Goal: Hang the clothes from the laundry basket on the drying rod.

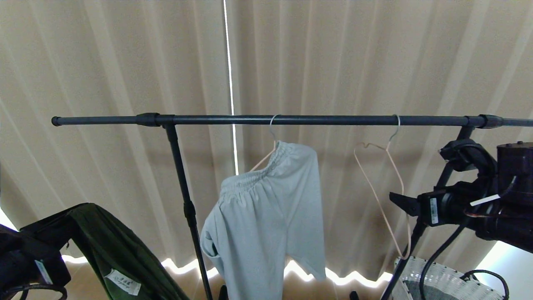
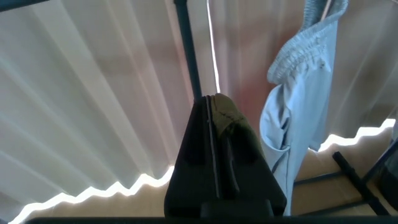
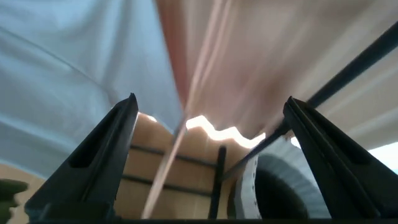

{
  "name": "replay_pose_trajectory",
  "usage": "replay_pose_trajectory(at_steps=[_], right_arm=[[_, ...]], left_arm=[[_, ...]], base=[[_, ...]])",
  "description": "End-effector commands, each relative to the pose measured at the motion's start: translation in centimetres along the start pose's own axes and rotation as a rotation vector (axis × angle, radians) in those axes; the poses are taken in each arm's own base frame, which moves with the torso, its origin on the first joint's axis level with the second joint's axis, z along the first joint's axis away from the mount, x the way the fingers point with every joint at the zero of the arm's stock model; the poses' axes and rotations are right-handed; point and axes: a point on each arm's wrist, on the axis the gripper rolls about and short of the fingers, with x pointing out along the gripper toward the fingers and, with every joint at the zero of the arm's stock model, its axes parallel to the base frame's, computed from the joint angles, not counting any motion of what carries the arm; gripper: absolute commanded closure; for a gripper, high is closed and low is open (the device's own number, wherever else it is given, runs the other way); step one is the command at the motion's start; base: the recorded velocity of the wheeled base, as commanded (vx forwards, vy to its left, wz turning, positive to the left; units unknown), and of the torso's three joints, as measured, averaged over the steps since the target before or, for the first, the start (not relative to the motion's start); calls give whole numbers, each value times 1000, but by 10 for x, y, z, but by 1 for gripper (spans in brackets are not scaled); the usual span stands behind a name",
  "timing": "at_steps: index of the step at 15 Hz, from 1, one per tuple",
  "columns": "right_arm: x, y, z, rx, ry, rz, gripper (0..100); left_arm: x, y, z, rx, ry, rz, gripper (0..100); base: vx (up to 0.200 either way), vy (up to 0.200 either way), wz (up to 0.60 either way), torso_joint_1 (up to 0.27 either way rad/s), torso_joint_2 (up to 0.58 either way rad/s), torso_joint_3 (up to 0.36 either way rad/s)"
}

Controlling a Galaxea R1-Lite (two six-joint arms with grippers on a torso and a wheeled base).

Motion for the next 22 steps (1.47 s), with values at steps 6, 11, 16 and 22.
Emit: replay_pose_trajectory(at_steps=[6,11,16,22], right_arm=[[55,20,2,77,64,-157,0],[64,24,4,73,68,-161,0],[62,24,5,74,61,-175,100],[56,22,6,76,46,-195,100]], left_arm=[[-1,0,0,0,-4,1,100],[-1,0,0,-1,-6,3,100],[-2,0,1,-1,-10,4,100],[-3,1,1,0,-14,4,100]], base=[[0,0,0,0,0,0],[0,0,0,0,0,0],[0,0,0,0,0,0],[0,0,0,0,0,0]])
